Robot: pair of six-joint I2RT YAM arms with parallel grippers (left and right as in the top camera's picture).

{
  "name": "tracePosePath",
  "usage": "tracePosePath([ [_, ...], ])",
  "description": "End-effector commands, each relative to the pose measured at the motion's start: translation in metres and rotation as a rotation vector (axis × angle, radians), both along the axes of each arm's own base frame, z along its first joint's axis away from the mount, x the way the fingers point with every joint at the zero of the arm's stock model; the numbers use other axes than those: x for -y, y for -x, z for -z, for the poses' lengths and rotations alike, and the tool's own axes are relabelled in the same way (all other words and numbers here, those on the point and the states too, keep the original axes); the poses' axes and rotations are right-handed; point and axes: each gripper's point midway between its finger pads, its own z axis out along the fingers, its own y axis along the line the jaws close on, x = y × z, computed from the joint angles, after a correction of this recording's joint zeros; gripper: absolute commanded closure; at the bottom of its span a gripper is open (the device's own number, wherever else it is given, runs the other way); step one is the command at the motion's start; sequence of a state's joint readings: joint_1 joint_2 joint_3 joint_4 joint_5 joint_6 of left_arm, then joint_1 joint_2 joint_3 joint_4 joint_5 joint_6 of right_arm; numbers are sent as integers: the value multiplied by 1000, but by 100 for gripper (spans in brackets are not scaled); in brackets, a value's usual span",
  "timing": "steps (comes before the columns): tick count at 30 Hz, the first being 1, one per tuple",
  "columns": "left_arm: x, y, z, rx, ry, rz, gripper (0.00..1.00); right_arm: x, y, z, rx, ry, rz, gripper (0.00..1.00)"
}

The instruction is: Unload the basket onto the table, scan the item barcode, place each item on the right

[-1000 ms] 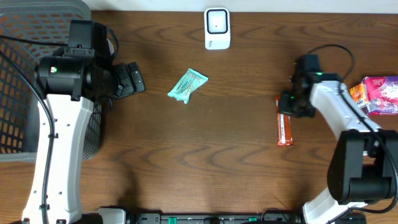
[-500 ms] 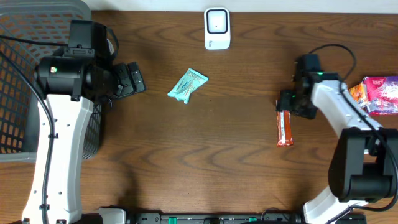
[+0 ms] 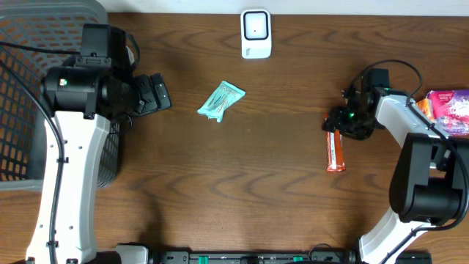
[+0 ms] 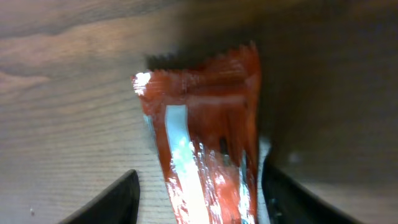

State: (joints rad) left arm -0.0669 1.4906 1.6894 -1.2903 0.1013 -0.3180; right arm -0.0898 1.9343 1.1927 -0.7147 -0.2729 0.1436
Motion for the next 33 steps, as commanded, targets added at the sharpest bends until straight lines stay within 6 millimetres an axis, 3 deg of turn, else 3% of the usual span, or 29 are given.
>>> tracePosePath([
  [1, -3, 1, -1, 0, -5, -15, 2, -7, 31, 50, -161, -38, -11, 74],
  [2, -3, 1, -1, 0, -5, -15, 2, -7, 34, 57, -181, -40, -10, 93],
  [3, -3, 1, -1, 0, -5, -15, 2, -7, 37, 63, -197, -42, -10, 99],
  [8, -3, 1, -1, 0, -5, -15, 2, -7, 40, 70, -221, -45, -5, 99],
  [11, -3, 1, -1, 0, -5, -15, 2, -6, 32, 55, -203, -43, 0, 99],
  [15, -3, 1, -1, 0, -5, -15, 2, 0, 11, 19, -150, -8, 16, 99],
  [21, -3, 1, -1, 0, -5, -15, 2, 39, -5, -31, -100, 349, 116, 99],
  [27, -3, 1, -1, 0, -5, -15, 2, 51, -1, -60, -34, 798, 186, 99],
  [30, -3, 1, -1, 0, -5, -15, 2, 42, -2, -68, 22, 973, 181, 99],
  [33, -3, 1, -1, 0, -5, -15, 2, 11, -5, -54, 55, 1005, 105, 99],
])
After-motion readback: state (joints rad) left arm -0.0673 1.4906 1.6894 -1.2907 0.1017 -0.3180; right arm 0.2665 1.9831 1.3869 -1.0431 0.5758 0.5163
